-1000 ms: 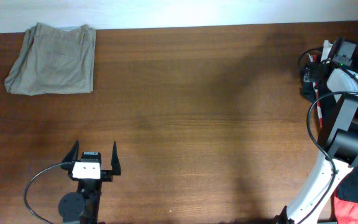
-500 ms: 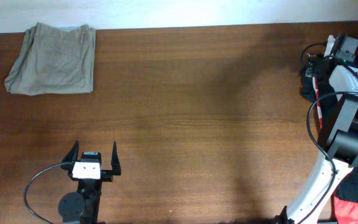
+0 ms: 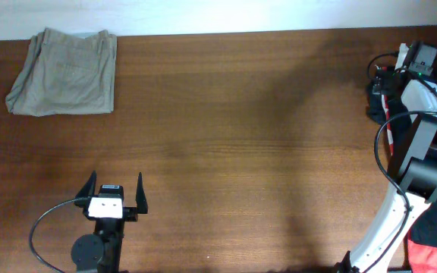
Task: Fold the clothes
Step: 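Grasp the black shorts' waistband with the right gripper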
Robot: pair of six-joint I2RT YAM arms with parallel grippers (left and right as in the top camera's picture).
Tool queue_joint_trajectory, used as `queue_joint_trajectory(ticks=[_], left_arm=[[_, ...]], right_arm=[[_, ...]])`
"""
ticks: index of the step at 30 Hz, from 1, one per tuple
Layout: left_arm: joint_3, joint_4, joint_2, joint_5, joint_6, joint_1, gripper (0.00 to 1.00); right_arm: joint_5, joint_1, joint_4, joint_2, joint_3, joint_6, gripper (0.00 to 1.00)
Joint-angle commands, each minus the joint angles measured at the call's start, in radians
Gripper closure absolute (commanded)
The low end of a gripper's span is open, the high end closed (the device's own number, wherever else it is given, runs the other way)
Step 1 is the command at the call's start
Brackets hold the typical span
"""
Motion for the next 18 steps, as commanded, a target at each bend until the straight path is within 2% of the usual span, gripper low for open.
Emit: queue_joint_trajectory(ticks=[1,9,18], left_arm=[[-0.004,-0.003,-0.006,-0.003,-0.009,0.003,0.01],[-0.004,-0.003,-0.006,-0.004,-0.008,0.003,0.01],[-0.004,-0.003,-0.006,-0.004,-0.009,0.003,0.01]], right_arm=[[0.013,-0.006,0.005,0.022,0.022,0.005,0.01],[0.013,-0.029,0.009,0.022,0.021,0.005,0.0],[0.004,-0.038,0.004,0.022,0.021,0.005,0.08]])
